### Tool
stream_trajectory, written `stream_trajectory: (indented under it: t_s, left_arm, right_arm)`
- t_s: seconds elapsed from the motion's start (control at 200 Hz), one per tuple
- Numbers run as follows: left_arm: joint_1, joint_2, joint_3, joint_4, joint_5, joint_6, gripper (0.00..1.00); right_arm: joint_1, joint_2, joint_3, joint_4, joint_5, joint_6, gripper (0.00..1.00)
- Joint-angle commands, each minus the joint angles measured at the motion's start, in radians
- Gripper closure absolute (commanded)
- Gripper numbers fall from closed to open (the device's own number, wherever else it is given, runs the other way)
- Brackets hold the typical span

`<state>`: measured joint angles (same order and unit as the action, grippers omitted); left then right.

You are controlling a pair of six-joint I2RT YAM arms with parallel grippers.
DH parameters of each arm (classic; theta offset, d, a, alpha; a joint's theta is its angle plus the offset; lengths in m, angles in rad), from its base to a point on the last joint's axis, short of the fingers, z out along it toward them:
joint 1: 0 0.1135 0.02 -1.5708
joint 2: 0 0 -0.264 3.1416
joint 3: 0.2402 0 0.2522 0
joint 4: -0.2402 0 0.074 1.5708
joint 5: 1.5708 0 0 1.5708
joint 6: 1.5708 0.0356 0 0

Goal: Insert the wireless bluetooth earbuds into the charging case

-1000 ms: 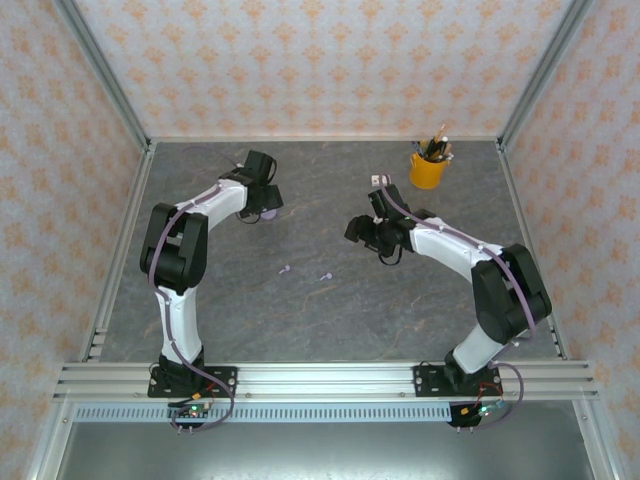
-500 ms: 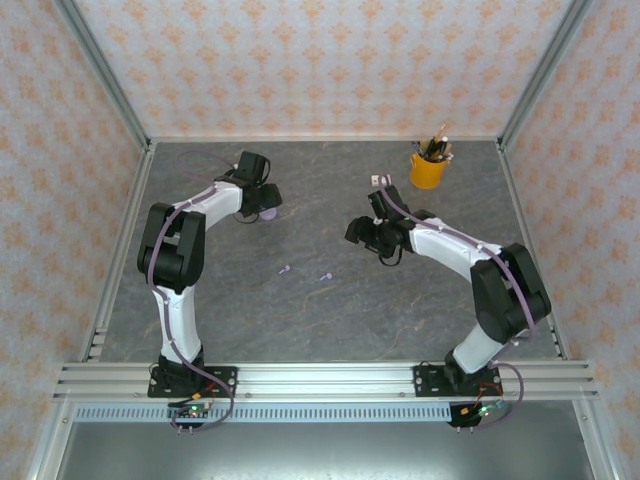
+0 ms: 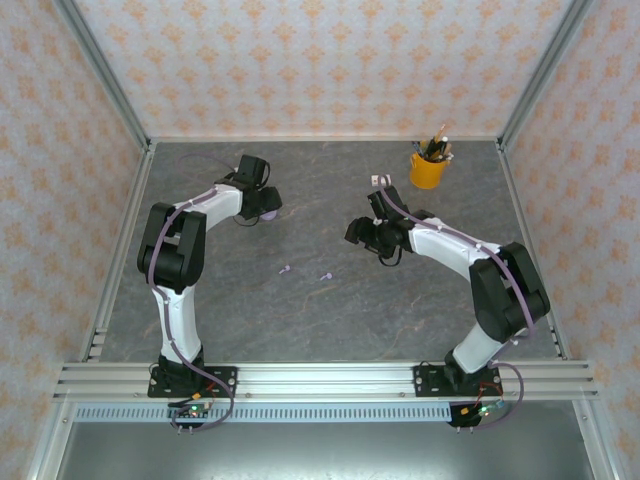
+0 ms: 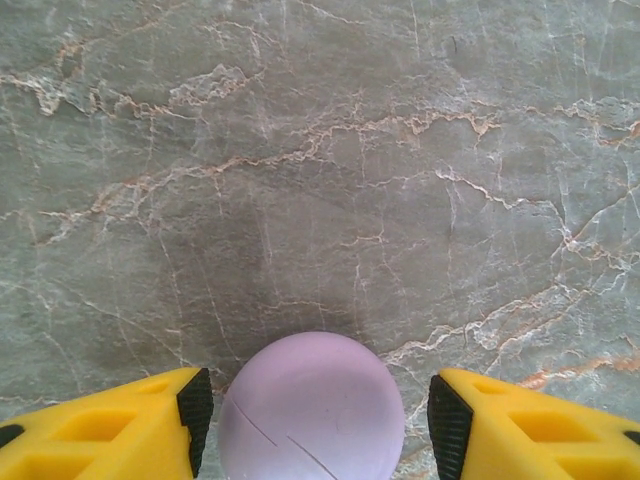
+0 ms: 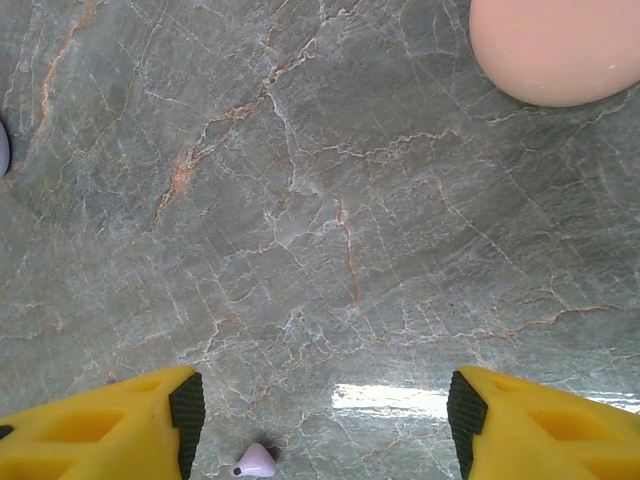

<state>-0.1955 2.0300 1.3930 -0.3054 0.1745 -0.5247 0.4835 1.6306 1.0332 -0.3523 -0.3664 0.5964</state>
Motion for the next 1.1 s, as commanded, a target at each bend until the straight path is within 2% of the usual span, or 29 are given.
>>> stream_trajectory:
  t_s: [0.0, 0.215, 0.47, 0.791, 1.096]
  left_arm:
    - [0.005, 0.020, -0.001, 0.018, 0.022, 0.006, 0.40]
    - [0.005, 0.036, -0.022, 0.036, 0.056, -0.001, 0.41]
    - [0.006, 0.045, -0.031, 0.020, 0.047, -0.003, 0.42]
    - [-0.005, 0.062, -0.017, -0.007, 0.043, 0.012, 0.60]
    - [-0.033, 0.026, 0.001, -0.036, -0.002, 0.045, 0.63]
  right_arm:
    - [0.005, -0.003, 0.015, -0.022, 0.020, -0.015, 0.33]
    - [0.004, -0.016, 0.011, -0.027, 0.026, -0.010, 0.33]
    - [0.004, -0.028, 0.012, -0.030, 0.026, -0.004, 0.33]
    - [0.004, -0.059, 0.005, -0.037, 0.037, 0.003, 0.33]
    - [0.004, -0.090, -0.011, -0.044, 0.047, 0.008, 0.33]
